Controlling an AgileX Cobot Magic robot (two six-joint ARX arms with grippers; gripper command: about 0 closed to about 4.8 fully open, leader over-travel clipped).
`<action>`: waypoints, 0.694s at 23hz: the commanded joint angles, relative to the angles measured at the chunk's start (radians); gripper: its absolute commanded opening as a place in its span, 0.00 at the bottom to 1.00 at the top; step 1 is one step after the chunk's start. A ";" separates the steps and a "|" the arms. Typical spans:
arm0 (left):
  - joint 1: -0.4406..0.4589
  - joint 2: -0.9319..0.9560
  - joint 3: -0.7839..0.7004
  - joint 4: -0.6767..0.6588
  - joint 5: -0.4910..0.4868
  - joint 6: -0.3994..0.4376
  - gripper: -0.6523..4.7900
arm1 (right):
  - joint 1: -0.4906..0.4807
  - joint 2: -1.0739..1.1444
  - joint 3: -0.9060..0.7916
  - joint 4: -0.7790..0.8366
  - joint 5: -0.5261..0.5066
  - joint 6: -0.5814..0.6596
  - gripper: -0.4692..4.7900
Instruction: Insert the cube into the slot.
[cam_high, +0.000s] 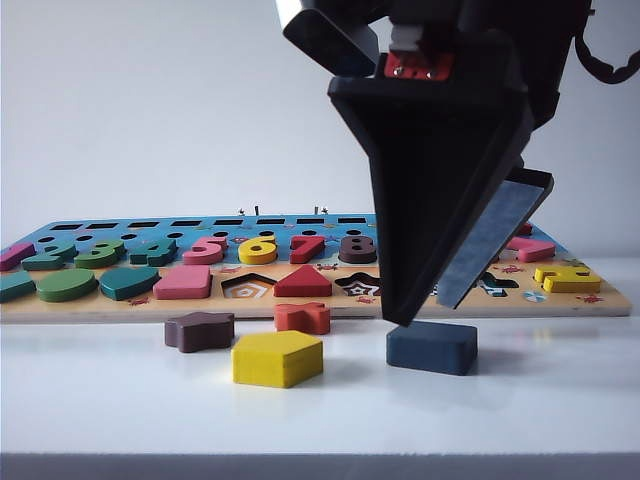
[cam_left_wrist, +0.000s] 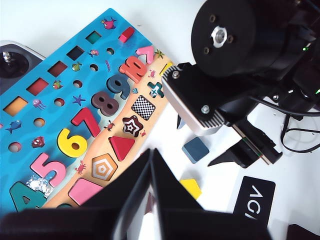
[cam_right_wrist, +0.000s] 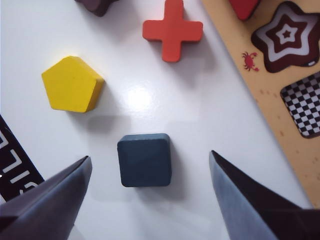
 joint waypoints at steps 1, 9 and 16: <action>0.001 0.000 0.005 0.000 0.005 0.004 0.15 | 0.001 0.018 0.003 0.008 0.006 -0.003 0.88; 0.001 0.000 0.005 0.000 0.005 0.005 0.15 | 0.001 0.054 0.003 0.002 0.008 -0.005 0.71; 0.001 0.000 0.005 0.000 0.005 0.005 0.15 | 0.000 0.055 0.003 0.001 0.015 -0.005 0.54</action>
